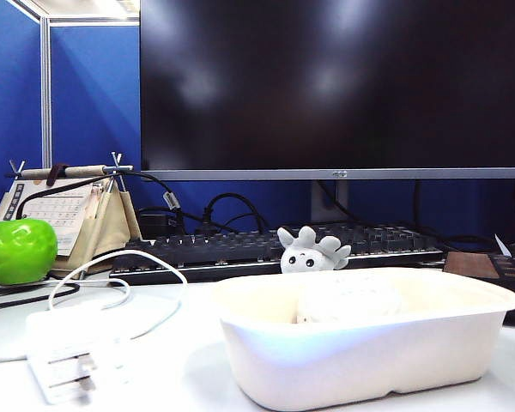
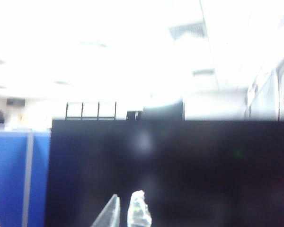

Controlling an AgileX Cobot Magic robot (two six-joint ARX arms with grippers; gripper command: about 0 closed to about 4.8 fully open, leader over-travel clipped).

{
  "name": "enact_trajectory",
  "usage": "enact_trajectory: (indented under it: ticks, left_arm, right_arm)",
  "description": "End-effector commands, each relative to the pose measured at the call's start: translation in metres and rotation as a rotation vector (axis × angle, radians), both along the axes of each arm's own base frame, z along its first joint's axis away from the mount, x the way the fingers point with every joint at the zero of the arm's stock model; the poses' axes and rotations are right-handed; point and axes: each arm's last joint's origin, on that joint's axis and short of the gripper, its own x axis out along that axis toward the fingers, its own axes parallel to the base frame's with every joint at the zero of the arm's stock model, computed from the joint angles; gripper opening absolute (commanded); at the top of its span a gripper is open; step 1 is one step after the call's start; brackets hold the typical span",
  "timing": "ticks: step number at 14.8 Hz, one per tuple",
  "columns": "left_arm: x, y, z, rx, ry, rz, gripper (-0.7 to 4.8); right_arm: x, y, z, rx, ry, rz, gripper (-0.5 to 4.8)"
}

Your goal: Place the tilting octopus upright.

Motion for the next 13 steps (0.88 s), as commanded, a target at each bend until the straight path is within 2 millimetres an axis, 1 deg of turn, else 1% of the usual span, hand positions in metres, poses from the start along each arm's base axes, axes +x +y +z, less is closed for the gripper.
enact_trajectory:
  ticks: [1, 3, 4, 5, 7, 8, 9, 11, 13]
  left_arm:
    - [-0.026, 0.000, 0.043, 0.006, -0.030, 0.002, -0.03]
    - [-0.036, 0.000, 0.071, 0.008, -0.034, 0.002, -0.03]
    - [-0.036, 0.000, 0.084, 0.031, -0.040, 0.017, -0.03]
    - [-0.033, 0.000, 0.098, 0.038, -0.041, 0.020, -0.03]
    - [-0.022, -0.001, 0.119, 0.054, -0.026, -0.004, -0.03]
    - [-0.011, -0.001, 0.132, 0.067, -0.010, -0.024, -0.03]
    - [0.007, -0.003, 0.144, 0.100, 0.019, -0.067, -0.03]
    - [0.035, -0.006, 0.161, 0.147, 0.065, -0.122, -0.03]
    - [0.076, -0.009, 0.179, 0.185, 0.163, -0.217, -0.03]
  right_arm:
    - [-0.032, 0.001, 0.035, 0.007, 0.011, -0.004, 0.40]
    - [-0.046, 0.002, 0.057, 0.005, 0.008, -0.002, 0.39]
    - [-0.050, 0.002, 0.067, 0.005, -0.004, -0.003, 0.40]
    - [-0.052, 0.003, 0.078, 0.005, -0.011, -0.002, 0.40]
    - [-0.047, 0.002, 0.098, 0.002, -0.003, 0.002, 0.40]
    - [-0.041, 0.003, 0.109, -0.006, 0.017, 0.015, 0.40]
    - [-0.028, 0.002, 0.124, -0.010, 0.075, 0.027, 0.40]
    - [-0.001, 0.002, 0.141, -0.022, 0.188, 0.062, 0.40]
    - [0.034, 0.002, 0.155, -0.041, 0.327, 0.131, 0.39]
